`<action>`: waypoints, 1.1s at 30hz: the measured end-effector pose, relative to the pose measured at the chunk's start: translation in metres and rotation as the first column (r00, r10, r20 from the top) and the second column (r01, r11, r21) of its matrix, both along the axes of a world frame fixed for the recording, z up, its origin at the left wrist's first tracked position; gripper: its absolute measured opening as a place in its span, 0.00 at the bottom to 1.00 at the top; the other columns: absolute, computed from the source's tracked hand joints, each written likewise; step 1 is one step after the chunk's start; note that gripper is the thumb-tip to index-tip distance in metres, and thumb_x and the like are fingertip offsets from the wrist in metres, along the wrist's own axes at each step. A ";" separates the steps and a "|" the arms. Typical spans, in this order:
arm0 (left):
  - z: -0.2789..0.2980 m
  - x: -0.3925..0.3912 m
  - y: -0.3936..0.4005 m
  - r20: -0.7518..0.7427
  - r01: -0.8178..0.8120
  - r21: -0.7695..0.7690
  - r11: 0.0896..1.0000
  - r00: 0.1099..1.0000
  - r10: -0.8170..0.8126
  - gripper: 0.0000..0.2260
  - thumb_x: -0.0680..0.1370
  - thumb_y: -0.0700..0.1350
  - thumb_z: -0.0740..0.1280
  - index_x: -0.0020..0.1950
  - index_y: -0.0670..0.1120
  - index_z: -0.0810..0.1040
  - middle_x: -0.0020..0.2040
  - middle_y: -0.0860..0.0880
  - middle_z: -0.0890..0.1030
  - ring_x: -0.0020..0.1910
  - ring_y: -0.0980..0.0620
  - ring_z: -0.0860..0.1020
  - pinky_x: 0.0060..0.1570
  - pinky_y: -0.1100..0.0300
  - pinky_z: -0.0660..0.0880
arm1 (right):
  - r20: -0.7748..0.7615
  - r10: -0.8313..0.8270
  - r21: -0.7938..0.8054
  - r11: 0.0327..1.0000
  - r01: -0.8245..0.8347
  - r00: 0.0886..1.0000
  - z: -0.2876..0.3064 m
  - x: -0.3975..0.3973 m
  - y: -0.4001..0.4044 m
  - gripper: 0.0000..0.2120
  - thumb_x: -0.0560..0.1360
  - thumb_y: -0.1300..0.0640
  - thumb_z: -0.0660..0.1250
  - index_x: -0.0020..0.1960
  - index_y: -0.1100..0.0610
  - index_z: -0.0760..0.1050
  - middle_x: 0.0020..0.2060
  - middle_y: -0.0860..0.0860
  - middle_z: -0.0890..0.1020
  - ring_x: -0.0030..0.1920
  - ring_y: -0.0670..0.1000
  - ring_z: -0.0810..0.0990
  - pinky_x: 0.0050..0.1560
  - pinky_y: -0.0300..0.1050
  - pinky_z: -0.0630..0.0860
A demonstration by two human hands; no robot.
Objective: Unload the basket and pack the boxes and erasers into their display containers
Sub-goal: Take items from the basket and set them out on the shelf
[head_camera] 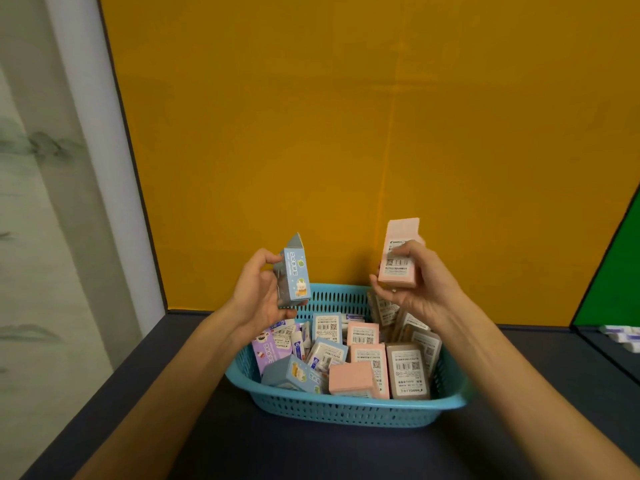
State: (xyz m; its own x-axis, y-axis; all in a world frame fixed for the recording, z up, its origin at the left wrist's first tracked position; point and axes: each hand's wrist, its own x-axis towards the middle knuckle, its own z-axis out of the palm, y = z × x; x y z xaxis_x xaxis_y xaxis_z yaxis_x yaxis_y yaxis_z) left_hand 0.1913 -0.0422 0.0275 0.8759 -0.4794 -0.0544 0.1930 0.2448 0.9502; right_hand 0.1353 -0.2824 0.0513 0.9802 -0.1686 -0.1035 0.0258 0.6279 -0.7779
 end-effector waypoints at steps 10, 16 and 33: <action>-0.001 -0.010 -0.007 -0.030 -0.066 0.029 0.997 0.997 0.067 0.17 0.76 0.39 0.70 0.64 0.38 0.74 0.57 0.37 0.83 0.55 0.42 0.83 0.43 0.56 0.84 | -0.028 0.112 -0.044 0.993 -0.113 0.993 -0.006 -0.011 -0.001 0.24 0.74 0.50 0.71 0.64 0.58 0.69 0.46 0.61 0.84 0.42 0.56 0.83 0.30 0.45 0.82; -0.004 -0.013 -0.009 0.036 -0.077 0.047 0.996 0.996 0.076 0.16 0.76 0.39 0.71 0.63 0.41 0.75 0.53 0.41 0.85 0.53 0.45 0.84 0.48 0.55 0.83 | 0.003 0.104 0.020 0.994 -0.104 0.995 -0.016 -0.010 -0.007 0.20 0.79 0.45 0.64 0.65 0.56 0.69 0.48 0.55 0.75 0.44 0.54 0.81 0.35 0.51 0.84; 0.027 -0.044 -0.070 0.217 0.116 0.098 0.988 0.967 -0.135 0.14 0.75 0.39 0.72 0.60 0.44 0.76 0.53 0.45 0.86 0.49 0.49 0.85 0.44 0.54 0.83 | 0.109 -0.209 -0.454 0.859 0.235 0.972 -0.013 -0.096 -0.042 0.23 0.66 0.60 0.73 0.60 0.62 0.77 0.46 0.55 0.86 0.48 0.52 0.85 0.46 0.49 0.83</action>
